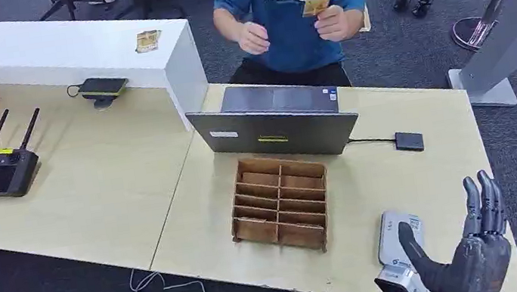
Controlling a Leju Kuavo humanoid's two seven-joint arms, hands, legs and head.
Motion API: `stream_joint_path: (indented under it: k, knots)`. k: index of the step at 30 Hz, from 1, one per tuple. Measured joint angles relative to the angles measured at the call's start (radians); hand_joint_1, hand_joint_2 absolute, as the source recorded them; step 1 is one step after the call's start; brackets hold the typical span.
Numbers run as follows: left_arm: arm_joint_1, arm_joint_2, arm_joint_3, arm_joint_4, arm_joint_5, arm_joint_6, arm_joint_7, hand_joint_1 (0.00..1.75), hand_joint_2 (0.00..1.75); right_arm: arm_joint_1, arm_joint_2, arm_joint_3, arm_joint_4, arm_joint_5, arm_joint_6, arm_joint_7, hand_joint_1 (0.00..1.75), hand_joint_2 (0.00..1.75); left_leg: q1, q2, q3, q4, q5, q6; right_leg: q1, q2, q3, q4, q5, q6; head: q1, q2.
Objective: Pass the card to the sensor for recognition and then transmit it.
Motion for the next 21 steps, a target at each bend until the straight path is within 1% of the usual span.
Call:
stream_joint_path:
  k: [13,16,21]
  knots:
    - [0.0,0.0,0.0,0.0,-0.007,0.0,0.0,0.0,0.0,-0.001,0.0,0.0,0.0,0.015,0.0,0.001,0.0,1.75,0.0,0.0,0.0,0.0,0.0,0.0,0.0,0.0,0.0,0.0,0.0,0.0,0.0,0.0]
    - [0.0,0.0,0.0,0.0,-0.015,0.0,0.0,0.0,0.0,-0.004,0.0,-0.005,-0.005,0.017,0.0,-0.007,0.0,1.75,0.0,0.0,0.0,0.0,0.0,0.0,0.0,0.0,0.0,0.0,0.0,0.0,0.0,0.0]
    - [0.0,0.001,0.0,0.0,-0.035,-0.007,0.0,0.0,0.0,-0.043,-0.001,-0.03,-0.003,0.032,0.0,-0.032,0.0,1.75,0.0,0.0,0.0,0.0,0.0,0.0,0.0,0.0,0.0,0.0,0.0,0.0,0.0,0.0]
